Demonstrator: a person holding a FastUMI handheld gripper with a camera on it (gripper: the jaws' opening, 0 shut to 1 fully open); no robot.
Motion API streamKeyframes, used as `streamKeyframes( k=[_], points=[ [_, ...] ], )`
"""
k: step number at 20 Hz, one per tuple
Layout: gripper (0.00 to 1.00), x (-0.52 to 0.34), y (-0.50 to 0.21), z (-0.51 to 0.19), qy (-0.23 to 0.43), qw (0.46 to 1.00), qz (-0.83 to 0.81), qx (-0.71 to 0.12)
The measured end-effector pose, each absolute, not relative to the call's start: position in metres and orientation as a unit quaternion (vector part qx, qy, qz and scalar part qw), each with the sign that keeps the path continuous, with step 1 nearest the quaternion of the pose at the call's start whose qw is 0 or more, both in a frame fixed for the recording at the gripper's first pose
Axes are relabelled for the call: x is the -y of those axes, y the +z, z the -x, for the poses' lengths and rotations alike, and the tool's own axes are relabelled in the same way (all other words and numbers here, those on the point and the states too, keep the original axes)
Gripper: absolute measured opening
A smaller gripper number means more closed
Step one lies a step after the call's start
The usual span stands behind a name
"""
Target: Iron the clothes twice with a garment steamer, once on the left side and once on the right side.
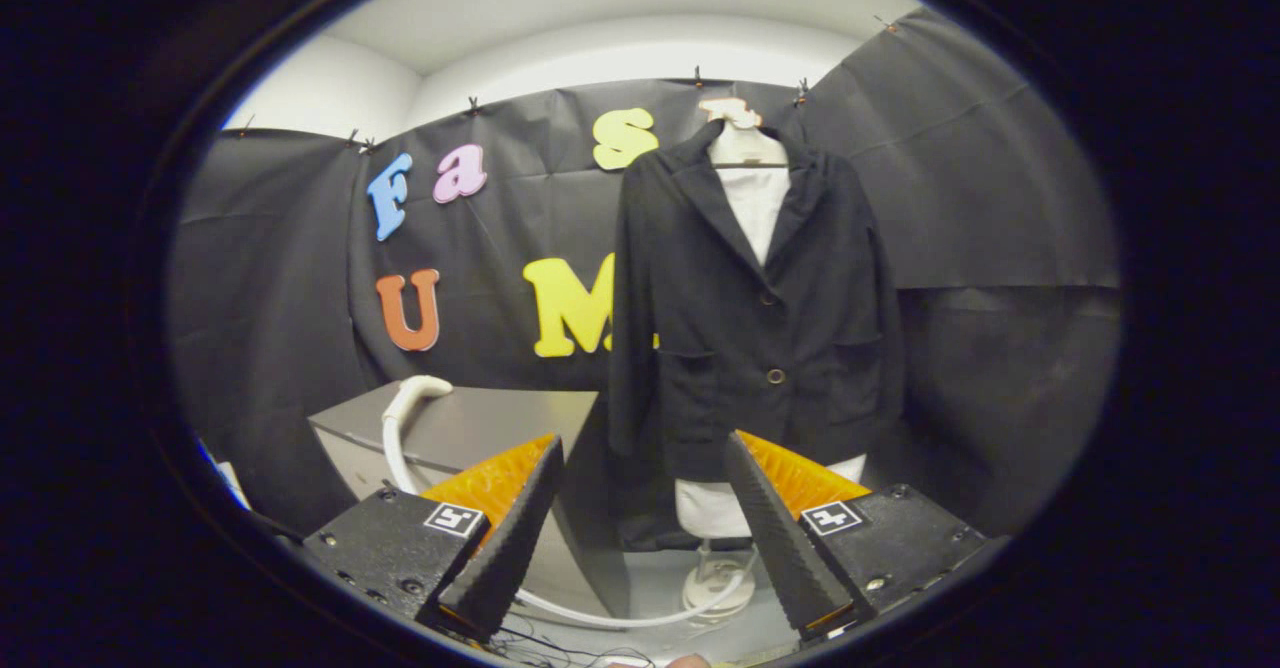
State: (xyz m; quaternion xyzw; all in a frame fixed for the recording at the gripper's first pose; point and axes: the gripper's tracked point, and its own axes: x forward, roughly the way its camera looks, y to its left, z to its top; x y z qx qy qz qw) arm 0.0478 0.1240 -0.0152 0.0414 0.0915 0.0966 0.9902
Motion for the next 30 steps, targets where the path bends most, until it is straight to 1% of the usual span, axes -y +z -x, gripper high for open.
streamKeyframes(
  k=[5, 9, 15, 19, 24, 28, 30],
  points=[
    [1.00, -0.225, -0.014, -0.067, 0.147, 0.978, -0.063, -0.133],
    [1.00, -0.307, -0.017, -0.086, 0.212, 0.964, -0.046, -0.152],
    [1.00, -0.427, -0.040, -0.149, 0.306, 0.923, -0.048, -0.226],
    [1.00, -0.493, -0.055, -0.190, 0.353, 0.891, -0.038, -0.281],
    [0.97, -0.545, -0.095, -0.221, 0.367, 0.865, 0.011, -0.342],
    [0.95, -0.563, -0.129, -0.238, 0.344, 0.855, 0.057, -0.384],
    [0.91, -0.566, -0.138, -0.245, 0.332, 0.852, 0.065, -0.400]
  ],
)
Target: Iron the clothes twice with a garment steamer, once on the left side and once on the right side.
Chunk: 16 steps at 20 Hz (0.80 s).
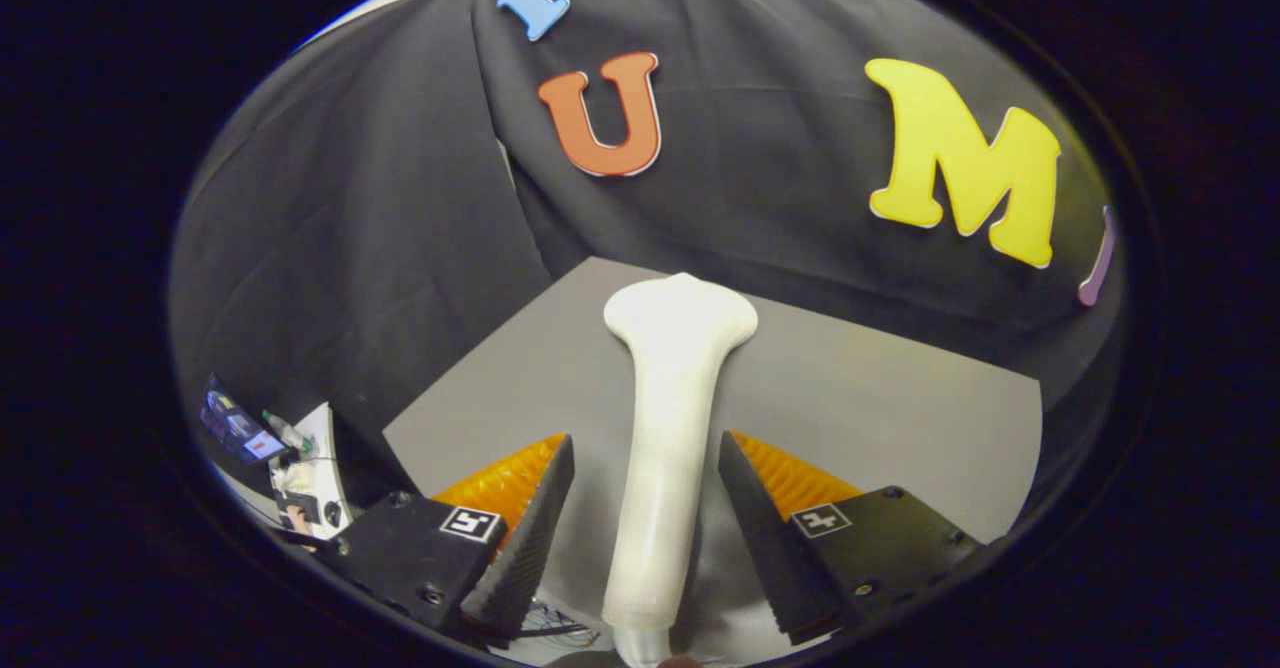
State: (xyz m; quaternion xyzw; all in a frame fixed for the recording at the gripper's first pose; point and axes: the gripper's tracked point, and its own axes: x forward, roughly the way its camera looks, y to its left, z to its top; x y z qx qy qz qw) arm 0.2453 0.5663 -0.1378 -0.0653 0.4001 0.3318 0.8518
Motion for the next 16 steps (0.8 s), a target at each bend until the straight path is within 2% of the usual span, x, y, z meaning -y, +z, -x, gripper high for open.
streamKeyframes(
  k=[1, 8, 11, 16],
  points=[
    [0.85, -0.566, -0.142, -0.251, 0.328, 0.850, 0.068, -0.407],
    [0.64, -0.568, -0.155, -0.254, 0.316, 0.841, 0.084, -0.431],
    [0.44, -0.567, -0.156, -0.257, 0.307, 0.847, 0.056, -0.430],
    [0.38, -0.560, -0.128, -0.250, 0.319, 0.857, 0.022, -0.403]
  ],
)
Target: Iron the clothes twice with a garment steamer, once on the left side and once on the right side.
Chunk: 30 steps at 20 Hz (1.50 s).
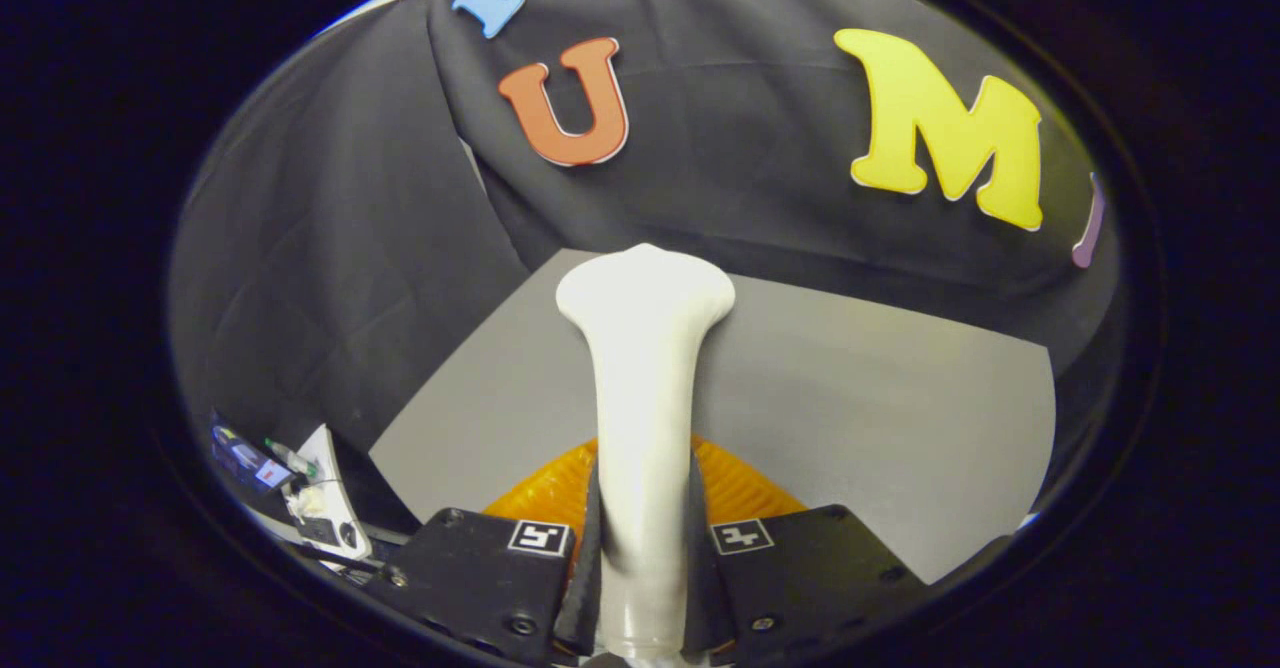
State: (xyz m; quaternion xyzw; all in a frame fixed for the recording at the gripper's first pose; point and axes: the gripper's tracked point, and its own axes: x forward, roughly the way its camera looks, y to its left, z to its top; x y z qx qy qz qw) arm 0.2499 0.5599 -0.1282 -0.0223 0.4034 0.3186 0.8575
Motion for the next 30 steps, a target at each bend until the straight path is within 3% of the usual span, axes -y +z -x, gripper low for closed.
streamKeyframes(
  k=[6, 14, 22, 30],
  points=[
    [0.37, -0.521, -0.070, -0.223, 0.328, 0.878, -0.037, -0.347],
    [0.37, -0.427, -0.015, -0.174, 0.291, 0.916, -0.063, -0.269],
    [0.37, -0.295, 0.022, -0.134, 0.192, 0.954, -0.070, -0.220],
    [0.36, -0.159, 0.090, -0.147, 0.096, 0.980, -0.121, -0.127]
  ],
)
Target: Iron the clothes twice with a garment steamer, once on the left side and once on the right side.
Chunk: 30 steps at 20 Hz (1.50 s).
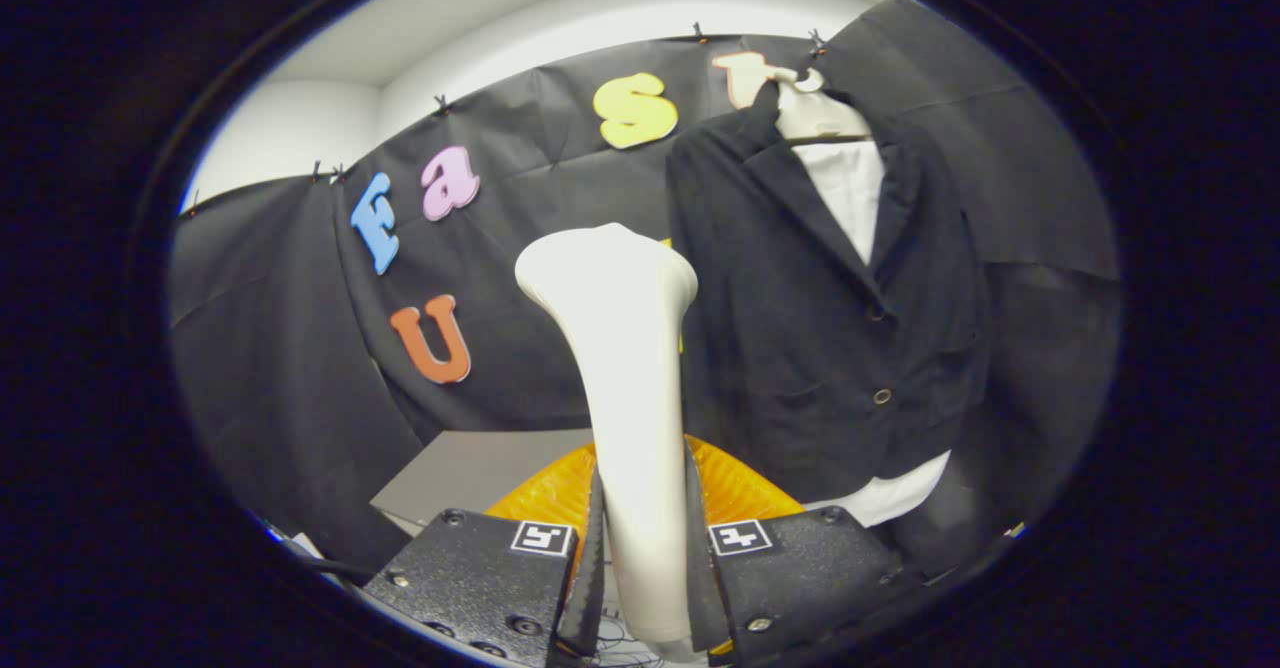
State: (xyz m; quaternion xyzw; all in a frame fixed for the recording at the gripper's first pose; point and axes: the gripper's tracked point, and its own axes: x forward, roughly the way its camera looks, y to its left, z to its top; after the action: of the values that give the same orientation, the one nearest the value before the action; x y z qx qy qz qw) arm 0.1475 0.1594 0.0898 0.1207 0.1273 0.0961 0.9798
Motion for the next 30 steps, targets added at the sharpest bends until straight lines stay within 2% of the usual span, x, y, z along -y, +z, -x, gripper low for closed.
streamKeyframes(
  k=[8, 18, 30],
  points=[
    [0.36, -0.049, 0.164, -0.185, 0.039, 0.994, -0.104, 0.003],
    [0.37, -0.004, 0.218, -0.253, 0.020, 0.993, -0.084, 0.085],
    [0.36, -0.012, 0.177, -0.277, -0.073, 0.993, -0.013, 0.088]
  ],
)
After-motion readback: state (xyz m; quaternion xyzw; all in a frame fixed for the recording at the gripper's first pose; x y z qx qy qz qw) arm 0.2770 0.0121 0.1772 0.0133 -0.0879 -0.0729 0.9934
